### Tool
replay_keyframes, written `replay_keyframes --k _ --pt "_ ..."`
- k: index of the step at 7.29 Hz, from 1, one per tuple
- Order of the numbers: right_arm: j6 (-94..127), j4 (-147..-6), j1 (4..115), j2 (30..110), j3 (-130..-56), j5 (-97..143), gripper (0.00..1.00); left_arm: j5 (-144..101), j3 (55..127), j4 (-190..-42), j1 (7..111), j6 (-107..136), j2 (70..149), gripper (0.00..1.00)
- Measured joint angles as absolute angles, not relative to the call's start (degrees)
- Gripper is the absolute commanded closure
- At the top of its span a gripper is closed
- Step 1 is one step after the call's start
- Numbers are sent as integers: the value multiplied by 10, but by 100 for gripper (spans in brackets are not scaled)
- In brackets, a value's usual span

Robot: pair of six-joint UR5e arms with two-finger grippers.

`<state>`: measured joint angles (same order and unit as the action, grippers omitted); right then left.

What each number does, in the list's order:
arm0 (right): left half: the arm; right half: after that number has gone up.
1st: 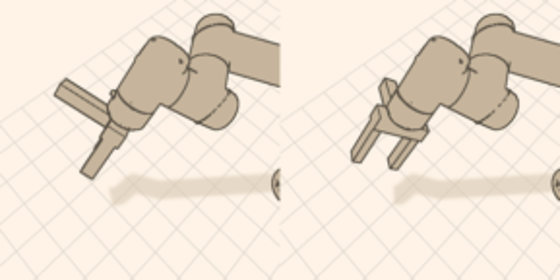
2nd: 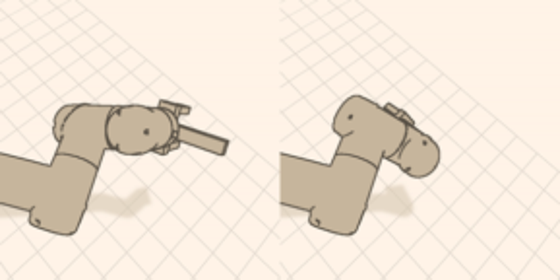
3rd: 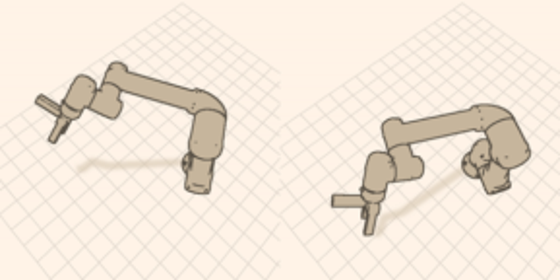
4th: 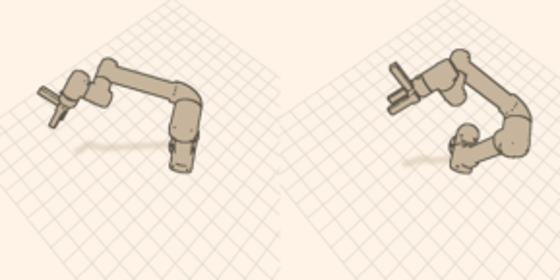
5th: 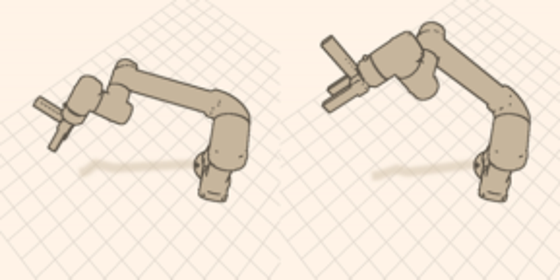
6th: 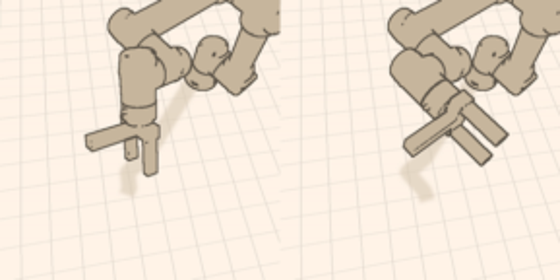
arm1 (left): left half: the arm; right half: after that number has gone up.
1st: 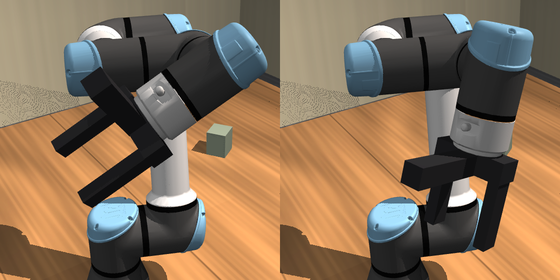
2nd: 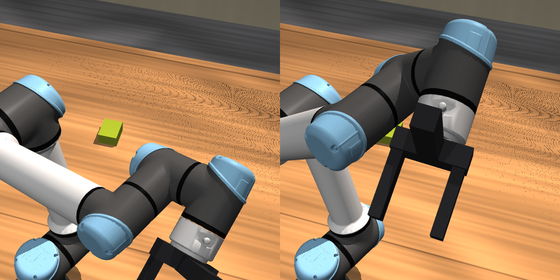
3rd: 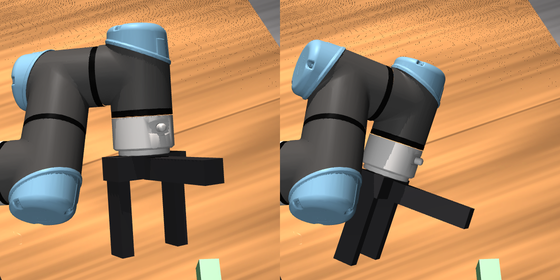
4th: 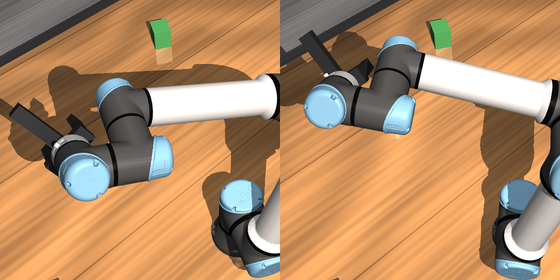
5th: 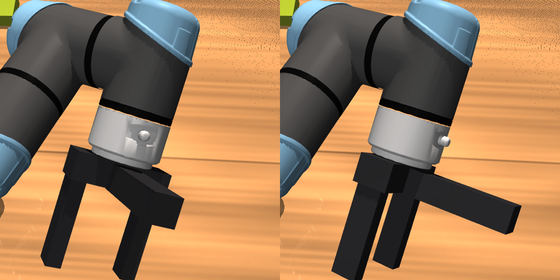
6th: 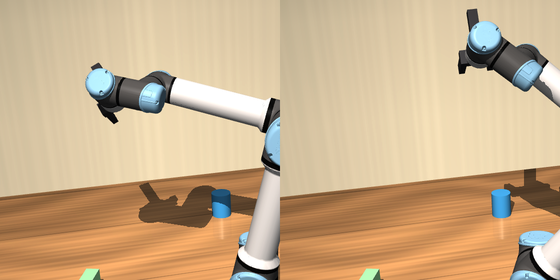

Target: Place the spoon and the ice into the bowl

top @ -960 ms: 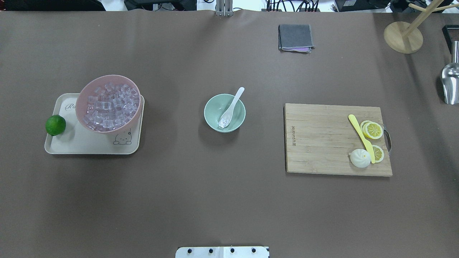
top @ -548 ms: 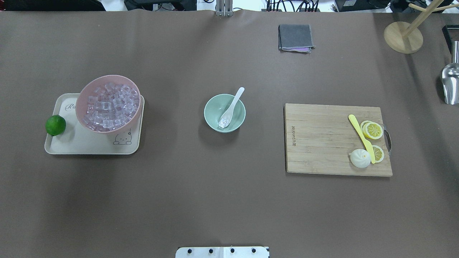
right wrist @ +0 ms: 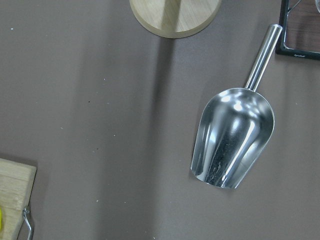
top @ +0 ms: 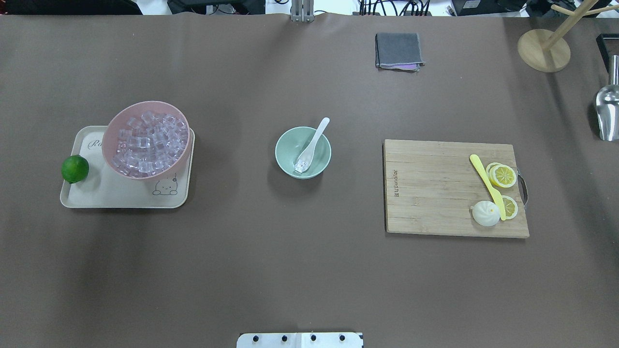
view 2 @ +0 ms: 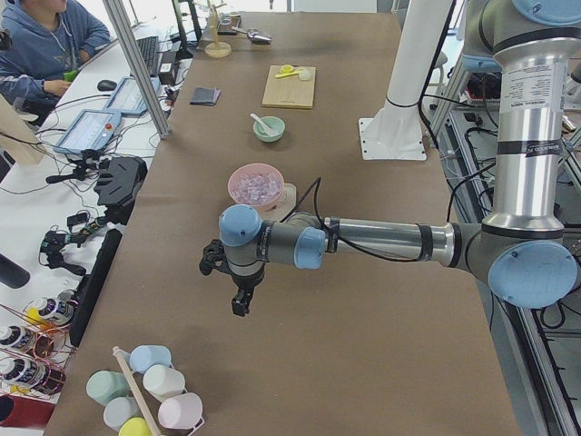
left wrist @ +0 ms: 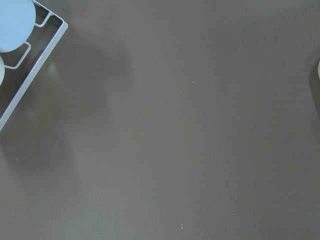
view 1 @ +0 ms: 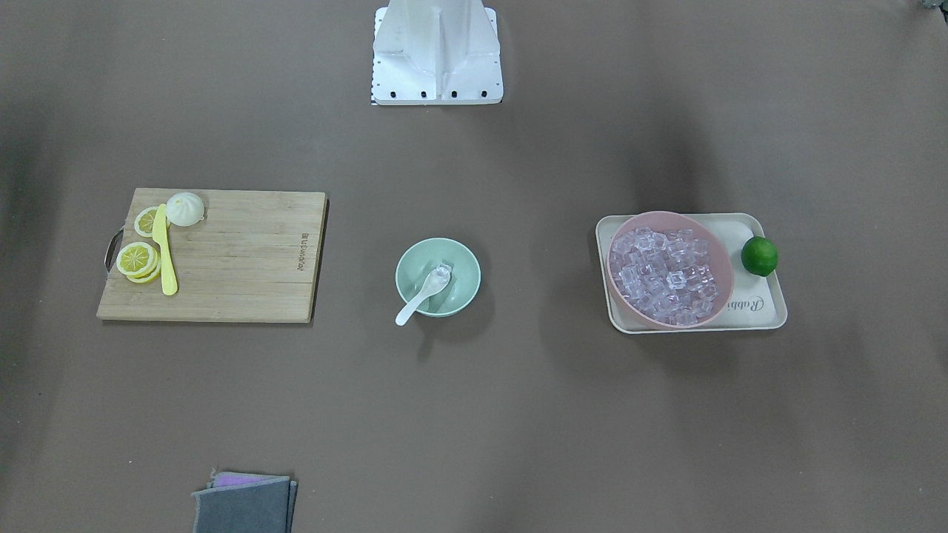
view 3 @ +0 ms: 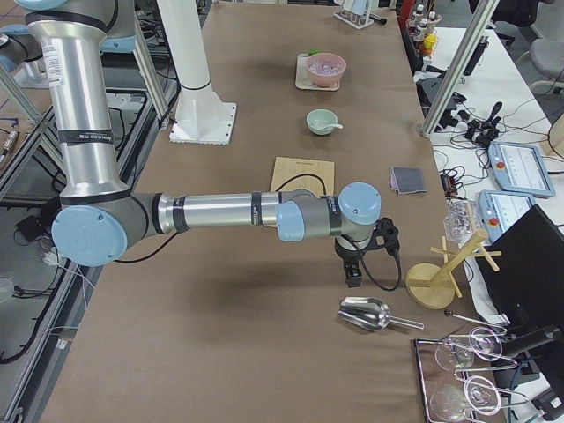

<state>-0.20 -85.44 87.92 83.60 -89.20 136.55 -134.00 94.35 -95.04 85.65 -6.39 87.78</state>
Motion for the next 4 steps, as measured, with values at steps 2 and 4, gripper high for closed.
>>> replay_keyframes --k 2,4 --pt "-2 -854 879 832 -892 1364 0 -1344 942 -950 857 -63 878 1" --pt "-2 -853 880 834 -894 1366 0 -1346 944 -950 856 -63 879 1"
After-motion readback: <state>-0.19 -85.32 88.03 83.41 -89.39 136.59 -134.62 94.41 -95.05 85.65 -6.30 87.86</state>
